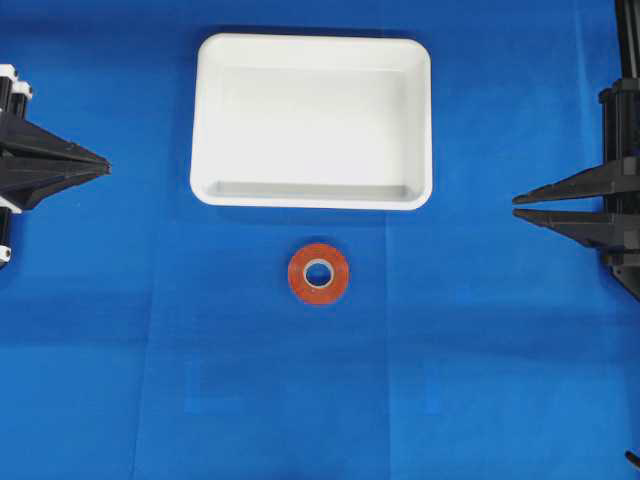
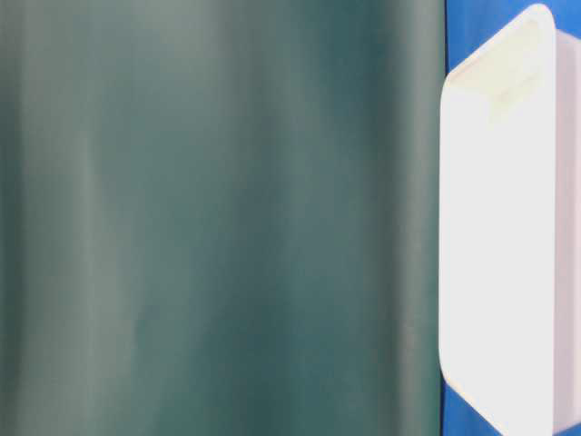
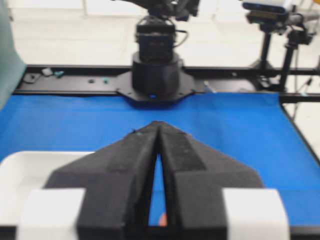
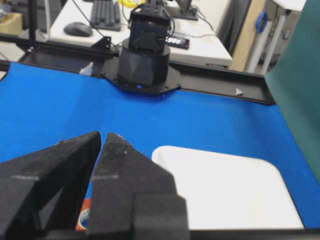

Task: Place one roll of tape in the white case with the left arm.
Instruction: 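Move the left gripper over the orange tape roll and grasp it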

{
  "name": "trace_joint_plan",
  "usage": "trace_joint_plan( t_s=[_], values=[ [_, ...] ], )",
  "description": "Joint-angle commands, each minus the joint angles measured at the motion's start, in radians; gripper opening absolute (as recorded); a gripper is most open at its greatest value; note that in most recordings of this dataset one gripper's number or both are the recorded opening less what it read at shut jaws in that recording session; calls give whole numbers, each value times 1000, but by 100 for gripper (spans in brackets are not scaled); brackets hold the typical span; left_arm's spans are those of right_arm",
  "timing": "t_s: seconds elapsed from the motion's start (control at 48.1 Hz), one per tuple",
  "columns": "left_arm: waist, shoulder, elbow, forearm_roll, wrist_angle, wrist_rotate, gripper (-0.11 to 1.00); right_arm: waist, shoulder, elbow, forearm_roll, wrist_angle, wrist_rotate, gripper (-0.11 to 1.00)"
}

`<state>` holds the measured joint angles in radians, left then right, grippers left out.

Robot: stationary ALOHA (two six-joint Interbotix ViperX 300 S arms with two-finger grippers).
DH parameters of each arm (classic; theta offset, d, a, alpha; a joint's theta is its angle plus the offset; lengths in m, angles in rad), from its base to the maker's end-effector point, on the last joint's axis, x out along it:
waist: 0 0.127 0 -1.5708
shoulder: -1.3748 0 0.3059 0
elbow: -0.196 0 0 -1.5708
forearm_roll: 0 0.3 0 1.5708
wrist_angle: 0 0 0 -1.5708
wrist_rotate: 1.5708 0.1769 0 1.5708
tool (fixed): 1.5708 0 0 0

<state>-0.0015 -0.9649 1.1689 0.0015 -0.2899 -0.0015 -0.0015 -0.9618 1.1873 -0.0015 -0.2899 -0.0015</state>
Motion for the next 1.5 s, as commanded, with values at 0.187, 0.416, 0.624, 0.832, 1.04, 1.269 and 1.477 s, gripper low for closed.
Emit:
trace_joint_plan(
  t_s=[0.187,0.416,0.624,0.832,1.04,1.269,1.477],
  values=[
    [-54,37,-17,29,31,-8,0,-14,31,-52,-9,40,-26,-11],
    [-83,181,-67,29,28,-14,0,-18,32,-54,-9,41,-29,-11],
    [-89,305,-132,29,28,-12,2,-18,35,-54,-9,51,-26,-11],
    [-92,445,-199,26,32,-15,54,-20,37,-52,-9,63,-26,-11],
    [-104,623,-299,25,75,-23,85,-28,43,-49,-9,64,-28,-11],
    [-107,818,-457,28,275,-109,85,-40,52,-48,-9,86,-28,-11],
    [-117,933,-574,29,454,-114,85,-43,57,-46,-11,94,-28,-11]
  ],
)
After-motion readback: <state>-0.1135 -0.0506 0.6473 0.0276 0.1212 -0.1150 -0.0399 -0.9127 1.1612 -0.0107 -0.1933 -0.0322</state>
